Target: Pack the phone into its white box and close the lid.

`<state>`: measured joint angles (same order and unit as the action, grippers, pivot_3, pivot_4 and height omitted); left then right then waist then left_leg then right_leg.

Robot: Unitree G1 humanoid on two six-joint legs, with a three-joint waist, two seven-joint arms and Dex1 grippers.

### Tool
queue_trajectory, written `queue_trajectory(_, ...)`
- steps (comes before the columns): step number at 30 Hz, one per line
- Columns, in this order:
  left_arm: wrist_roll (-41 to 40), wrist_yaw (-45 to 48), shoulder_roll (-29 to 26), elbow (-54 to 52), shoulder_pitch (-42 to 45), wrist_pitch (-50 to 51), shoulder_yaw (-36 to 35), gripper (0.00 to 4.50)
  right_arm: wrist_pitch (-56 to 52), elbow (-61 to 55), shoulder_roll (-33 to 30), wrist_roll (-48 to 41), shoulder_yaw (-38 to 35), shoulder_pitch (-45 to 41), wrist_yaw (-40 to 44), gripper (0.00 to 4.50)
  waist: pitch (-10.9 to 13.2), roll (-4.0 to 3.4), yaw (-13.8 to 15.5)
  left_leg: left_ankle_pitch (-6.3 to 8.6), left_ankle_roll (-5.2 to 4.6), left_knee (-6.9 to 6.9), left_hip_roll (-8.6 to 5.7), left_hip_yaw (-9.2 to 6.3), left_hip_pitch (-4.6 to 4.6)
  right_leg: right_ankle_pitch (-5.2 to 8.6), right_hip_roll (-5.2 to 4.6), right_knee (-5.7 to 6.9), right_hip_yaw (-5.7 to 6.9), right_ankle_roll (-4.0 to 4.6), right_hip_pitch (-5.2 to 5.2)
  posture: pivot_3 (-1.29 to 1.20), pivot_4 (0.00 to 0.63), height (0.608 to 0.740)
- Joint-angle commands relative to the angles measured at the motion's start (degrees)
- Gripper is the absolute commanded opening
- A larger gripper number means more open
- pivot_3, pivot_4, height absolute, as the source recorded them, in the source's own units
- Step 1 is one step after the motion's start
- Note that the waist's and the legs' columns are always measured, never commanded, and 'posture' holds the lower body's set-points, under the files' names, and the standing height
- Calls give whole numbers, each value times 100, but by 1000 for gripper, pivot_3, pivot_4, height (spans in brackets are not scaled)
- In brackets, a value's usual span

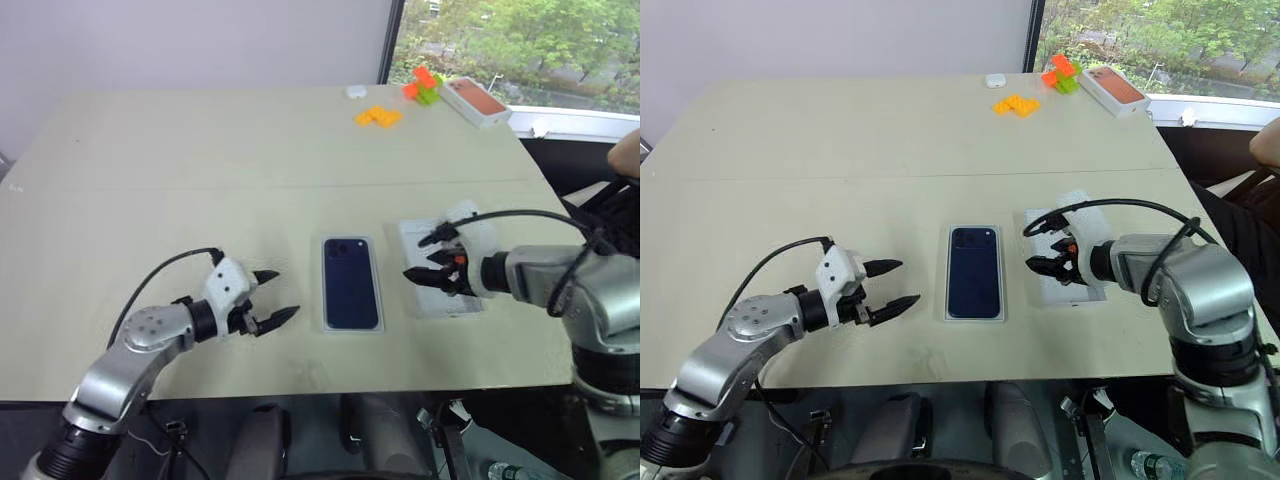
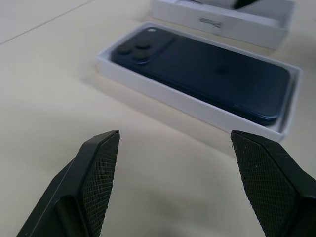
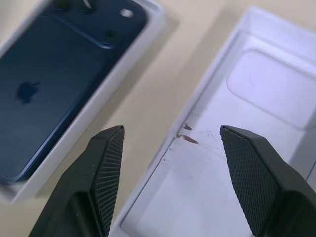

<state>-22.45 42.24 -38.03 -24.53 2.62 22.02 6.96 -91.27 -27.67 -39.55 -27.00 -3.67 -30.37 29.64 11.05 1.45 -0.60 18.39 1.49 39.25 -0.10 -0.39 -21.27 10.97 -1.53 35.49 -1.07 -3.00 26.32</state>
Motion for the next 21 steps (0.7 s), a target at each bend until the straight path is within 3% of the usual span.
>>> queue_trajectory(1,121,243,77,122,154,-293,73,3833,-123,143,276,-259,-121,-196,-665,3228,0,0,-8,0,0,0,0,1,0,0,-1,-1,0,0,0,0,150,740)
queue_trajectory(6,247,389,180,275,241,-434,167,3833,-123,675,645,-673,-263,-269,-1860,3228,-2,1,-21,0,-1,0,-1,5,0,-1,-3,-1,-4,-2,0,0,150,740)
queue_trajectory(11,267,500,285,290,239,-484,173,3833,-123,1075,681,-1622,-418,-344,-2991,3228,-2,0,-26,0,-1,0,2,4,0,-3,-3,0,-4,-5,0,0,150,740)
queue_trajectory(14,219,575,299,228,200,-464,152,3833,-123,1235,615,-2279,-407,-465,-3585,2404,-2,0,-35,0,-1,0,4,4,0,-4,-2,0,-5,-7,-1,0,150,740)
queue_trajectory(18,167,615,309,135,151,-399,128,3833,-123,1404,505,-3174,-308,-603,-4249,403,-2,0,-41,0,-2,0,6,4,0,-5,-1,1,-6,-8,0,0,150,740)
queue_trajectory(19,174,617,310,126,148,-398,127,3833,-123,1444,483,-3389,-289,-632,-4415,71,-2,0,-42,0,-2,0,8,4,0,-5,0,1,-6,-9,0,0,150,740)
queue_trajectory(21,197,604,316,124,149,-401,112,3833,-123,1542,451,-3772,-299,-686,-4733,71,-2,0,-46,0,-3,0,10,5,-1,-5,0,0,-7,-9,0,0,150,740)
